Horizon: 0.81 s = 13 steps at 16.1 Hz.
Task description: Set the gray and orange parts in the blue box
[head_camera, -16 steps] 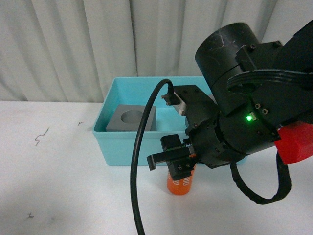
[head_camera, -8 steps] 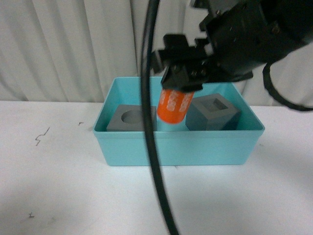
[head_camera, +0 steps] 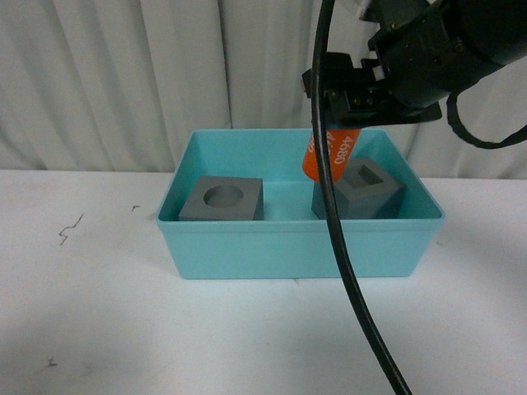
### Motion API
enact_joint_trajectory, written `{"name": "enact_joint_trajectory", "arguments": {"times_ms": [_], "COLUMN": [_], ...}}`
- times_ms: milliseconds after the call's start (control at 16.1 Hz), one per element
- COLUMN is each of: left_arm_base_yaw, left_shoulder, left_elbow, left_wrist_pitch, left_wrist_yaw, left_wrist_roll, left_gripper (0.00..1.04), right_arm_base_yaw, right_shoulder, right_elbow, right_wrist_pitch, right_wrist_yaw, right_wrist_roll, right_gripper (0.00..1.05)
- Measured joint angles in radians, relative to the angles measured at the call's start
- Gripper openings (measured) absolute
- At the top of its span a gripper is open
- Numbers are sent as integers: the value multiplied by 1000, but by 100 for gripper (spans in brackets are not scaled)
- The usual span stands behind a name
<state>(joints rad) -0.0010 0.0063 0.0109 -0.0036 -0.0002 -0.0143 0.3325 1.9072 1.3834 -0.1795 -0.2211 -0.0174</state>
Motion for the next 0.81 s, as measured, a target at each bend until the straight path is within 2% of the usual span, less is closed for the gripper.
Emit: {"name": "enact_joint_trajectory", "arguments": {"times_ms": [186, 559, 621, 807], "left_arm_base_yaw": [0, 0, 0, 0], "left_shoulder": [0, 0, 0, 0], "left_elbow": [0, 0, 0, 0], "left_wrist_pitch": [0, 0, 0, 0], "left_wrist_yaw": [0, 0, 0, 0], "left_wrist_roll": [0, 0, 0, 0], "left_gripper": [98, 98, 98, 98], "right_arm_base_yaw": [22, 29, 34, 35], "right_shoulder": [126, 266, 276, 279], "right_elbow": [90, 137, 142, 143], "right_wrist_pitch": [6, -11, -22, -13], "right_wrist_yaw": [7, 64, 83, 82], "right_wrist_roll": [50, 69, 69, 69], "right_gripper": [47, 47, 51, 83]}}
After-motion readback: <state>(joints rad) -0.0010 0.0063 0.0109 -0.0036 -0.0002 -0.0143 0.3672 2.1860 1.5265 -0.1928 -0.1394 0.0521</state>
